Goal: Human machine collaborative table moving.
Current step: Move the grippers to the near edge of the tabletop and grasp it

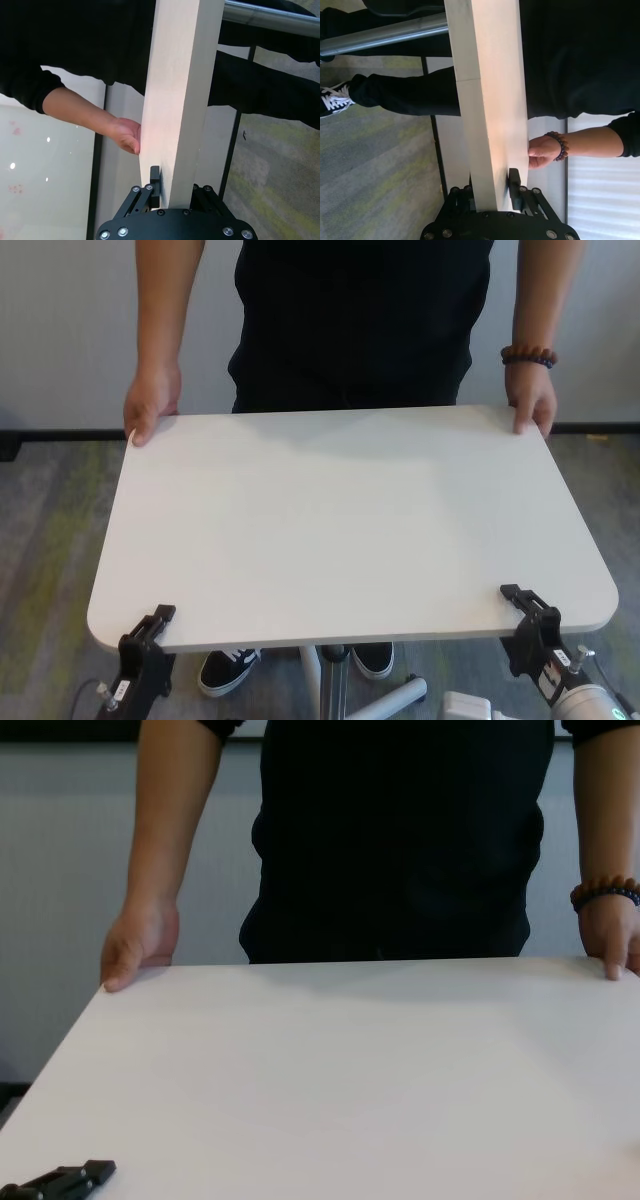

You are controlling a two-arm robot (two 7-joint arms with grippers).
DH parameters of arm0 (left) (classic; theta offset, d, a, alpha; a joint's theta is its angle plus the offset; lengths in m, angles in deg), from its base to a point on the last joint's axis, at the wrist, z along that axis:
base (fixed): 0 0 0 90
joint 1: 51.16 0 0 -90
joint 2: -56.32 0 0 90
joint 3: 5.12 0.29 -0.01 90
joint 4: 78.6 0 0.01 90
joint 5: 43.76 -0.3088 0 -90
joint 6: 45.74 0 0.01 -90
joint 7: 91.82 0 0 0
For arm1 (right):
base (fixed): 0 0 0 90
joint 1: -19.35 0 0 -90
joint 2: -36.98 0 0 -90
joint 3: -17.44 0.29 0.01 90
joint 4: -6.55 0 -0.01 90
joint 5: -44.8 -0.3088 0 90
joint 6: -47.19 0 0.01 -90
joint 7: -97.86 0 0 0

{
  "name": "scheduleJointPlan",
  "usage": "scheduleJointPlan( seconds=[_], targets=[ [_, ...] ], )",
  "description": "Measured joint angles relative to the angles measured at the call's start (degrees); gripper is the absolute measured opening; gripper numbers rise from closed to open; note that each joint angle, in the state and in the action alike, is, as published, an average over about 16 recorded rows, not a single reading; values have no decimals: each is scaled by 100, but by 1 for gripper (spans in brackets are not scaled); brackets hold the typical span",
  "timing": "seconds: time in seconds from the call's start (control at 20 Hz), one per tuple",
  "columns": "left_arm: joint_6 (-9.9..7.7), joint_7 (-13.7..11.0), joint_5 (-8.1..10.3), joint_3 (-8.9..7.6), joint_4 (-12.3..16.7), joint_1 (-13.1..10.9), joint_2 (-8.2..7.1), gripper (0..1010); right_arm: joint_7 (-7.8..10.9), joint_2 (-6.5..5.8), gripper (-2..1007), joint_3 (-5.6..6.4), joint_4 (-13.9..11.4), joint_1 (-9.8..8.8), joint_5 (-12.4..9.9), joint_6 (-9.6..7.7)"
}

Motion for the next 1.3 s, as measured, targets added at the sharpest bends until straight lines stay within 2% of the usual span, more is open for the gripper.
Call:
scheduleJointPlan(
  seconds=[0.25, 0.45, 1.3],
  targets=[
    [0, 0, -1, 0, 0, 0, 0, 263, -1, 0, 312, 0, -1, 1, 3, 0],
    [0, 0, -1, 0, 0, 0, 0, 253, -2, 0, 274, 0, -1, 1, 5, 0],
    [-32, -33, 2, -24, 50, -38, -7, 253, -30, 8, 264, 13, -20, -37, 42, -13]
  ],
)
